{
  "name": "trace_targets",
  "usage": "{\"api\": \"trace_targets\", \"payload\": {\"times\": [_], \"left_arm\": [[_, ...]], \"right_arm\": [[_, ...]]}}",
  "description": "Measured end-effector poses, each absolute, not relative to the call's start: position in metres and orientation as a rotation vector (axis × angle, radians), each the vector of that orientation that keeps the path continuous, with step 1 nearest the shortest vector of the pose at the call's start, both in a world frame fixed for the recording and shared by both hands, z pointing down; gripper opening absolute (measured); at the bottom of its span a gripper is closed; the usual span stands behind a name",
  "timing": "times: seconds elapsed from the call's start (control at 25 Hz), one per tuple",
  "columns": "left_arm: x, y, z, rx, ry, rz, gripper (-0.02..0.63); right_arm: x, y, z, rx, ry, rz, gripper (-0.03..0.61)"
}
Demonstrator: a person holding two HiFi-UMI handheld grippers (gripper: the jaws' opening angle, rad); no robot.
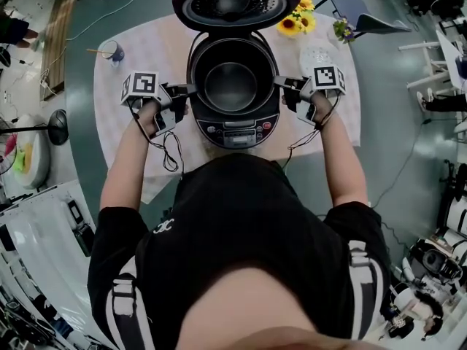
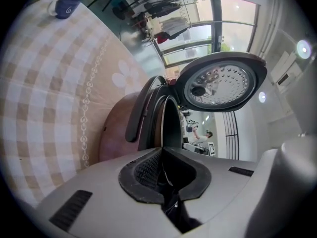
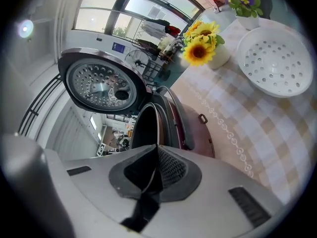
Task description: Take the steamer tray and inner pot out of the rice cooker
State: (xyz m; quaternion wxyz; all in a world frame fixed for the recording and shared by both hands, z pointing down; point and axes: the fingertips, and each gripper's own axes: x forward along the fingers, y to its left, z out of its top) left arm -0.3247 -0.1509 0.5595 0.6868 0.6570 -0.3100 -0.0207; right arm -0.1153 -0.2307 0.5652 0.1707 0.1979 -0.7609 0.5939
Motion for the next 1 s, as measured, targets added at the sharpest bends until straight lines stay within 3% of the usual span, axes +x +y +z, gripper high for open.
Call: {"api": "trace_targets", "payload": {"times": [0.36,1.0], "left_arm": [[-0.324,-0.152,0.532,1.519,-0.564,-0.188,0.009],[-0.309,-0.135,0.394,1.792,-0.356,-0.339,0.011]], "right_arm": [[-0.11,-0.219,0.554,0.594,-2.223,1.782,0.006],[-0.102,-0.191,0.404,0.508,-2.595,1.72,0.015]]}}
